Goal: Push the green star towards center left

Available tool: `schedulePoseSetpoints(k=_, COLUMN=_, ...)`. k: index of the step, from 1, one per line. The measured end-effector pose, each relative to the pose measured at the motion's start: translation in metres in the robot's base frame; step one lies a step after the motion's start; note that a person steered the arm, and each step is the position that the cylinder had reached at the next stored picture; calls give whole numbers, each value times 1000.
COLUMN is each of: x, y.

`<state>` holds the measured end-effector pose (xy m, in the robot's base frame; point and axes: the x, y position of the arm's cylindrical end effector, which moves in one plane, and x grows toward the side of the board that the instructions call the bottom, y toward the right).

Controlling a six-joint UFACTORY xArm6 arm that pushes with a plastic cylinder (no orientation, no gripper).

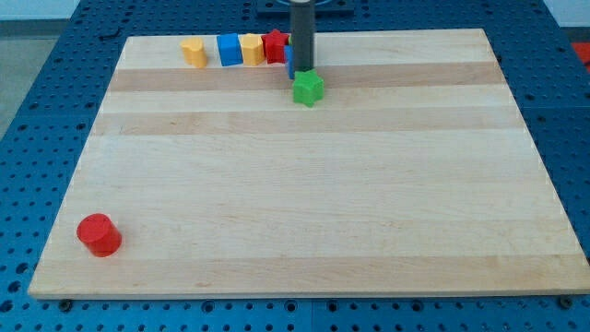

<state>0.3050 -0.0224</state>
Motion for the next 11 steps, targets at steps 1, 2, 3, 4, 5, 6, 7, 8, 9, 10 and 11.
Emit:
schedulePoseSetpoints(k=1, x=26, y=-22)
schedulePoseSetpoints(k=2, x=19, y=-18)
schedulePoseSetpoints(k=3, x=-14, y=-1)
schedulePoseSetpoints(k=4, x=-15, y=26)
schedulePoseSetpoints(k=5, x=11, y=39)
schedulePoseSetpoints(k=6, x=51, y=31)
schedulePoseSetpoints(k=7, x=90, y=-15)
schedulePoseSetpoints(k=8, x=113, y=-46)
schedulePoseSetpoints(k=9, x=106, y=-41)
schedulePoseSetpoints(k=10, x=98, y=-46)
schedulePoseSetpoints(k=11, x=99, y=-73)
